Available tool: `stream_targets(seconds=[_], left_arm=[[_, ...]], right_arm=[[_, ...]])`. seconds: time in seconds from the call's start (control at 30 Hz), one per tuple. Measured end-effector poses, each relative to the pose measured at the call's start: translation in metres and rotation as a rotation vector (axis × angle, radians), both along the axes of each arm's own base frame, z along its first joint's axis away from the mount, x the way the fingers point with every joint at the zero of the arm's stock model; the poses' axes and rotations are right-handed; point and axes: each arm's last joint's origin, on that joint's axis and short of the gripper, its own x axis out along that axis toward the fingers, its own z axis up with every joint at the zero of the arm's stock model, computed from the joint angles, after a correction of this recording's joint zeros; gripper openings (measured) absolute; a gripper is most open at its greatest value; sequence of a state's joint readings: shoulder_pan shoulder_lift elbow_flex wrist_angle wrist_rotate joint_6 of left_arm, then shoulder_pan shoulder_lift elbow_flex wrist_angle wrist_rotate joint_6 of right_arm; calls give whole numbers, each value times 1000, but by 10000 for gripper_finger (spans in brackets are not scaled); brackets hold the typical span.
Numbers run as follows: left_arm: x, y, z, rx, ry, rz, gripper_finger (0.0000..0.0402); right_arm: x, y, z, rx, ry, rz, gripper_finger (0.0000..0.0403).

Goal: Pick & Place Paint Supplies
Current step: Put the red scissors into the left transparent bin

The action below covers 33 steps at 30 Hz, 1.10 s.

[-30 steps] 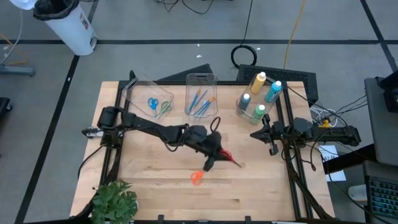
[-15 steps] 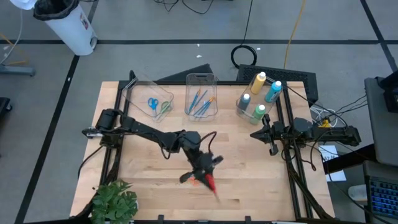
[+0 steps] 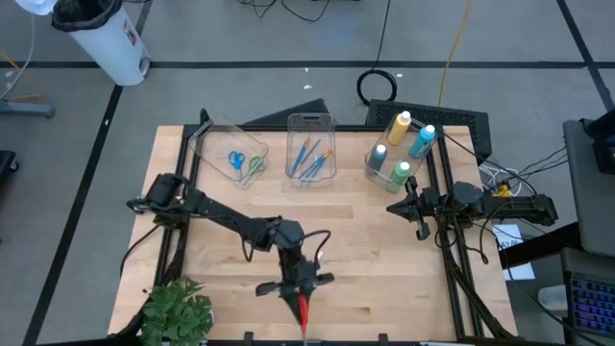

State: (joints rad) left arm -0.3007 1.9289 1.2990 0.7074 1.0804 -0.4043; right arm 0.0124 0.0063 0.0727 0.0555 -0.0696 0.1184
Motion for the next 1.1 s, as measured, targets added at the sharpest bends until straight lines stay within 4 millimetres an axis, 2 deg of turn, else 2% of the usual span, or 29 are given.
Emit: stream_targets(seconds=[0.2, 0.33, 0.5, 0.6, 0.73, 0.83, 0.93, 1.0, 1.1], left_arm=[[-2, -13, 13, -8, -61, -40, 23], [5, -13, 31, -35, -131, 83, 34], [5, -13, 63, -135, -366, 187, 22], [-1, -19, 70, -176, -475, 195, 22], [-5, -23, 73, -195, -538, 216, 22], [-4, -23, 70, -189, -517, 236, 22], [1, -15, 63, -175, -447, 312, 22], [4, -5, 59, -135, -320, 402, 22], [-1, 12, 67, 19, -152, 633, 22]], right_arm=[[0, 0, 0, 0, 1, 0, 1], [0, 0, 0, 0, 1, 0, 1], [0, 0, 0, 1, 1, 0, 1], [0, 0, 0, 1, 2, 0, 0], [0, 0, 0, 2, 2, 1, 0], [0, 0, 0, 17, 3, 2, 0], [0, 0, 0, 27, 4, 2, 0], [0, 0, 0, 27, 4, 2, 0], [0, 0, 0, 27, 5, 3, 0]])
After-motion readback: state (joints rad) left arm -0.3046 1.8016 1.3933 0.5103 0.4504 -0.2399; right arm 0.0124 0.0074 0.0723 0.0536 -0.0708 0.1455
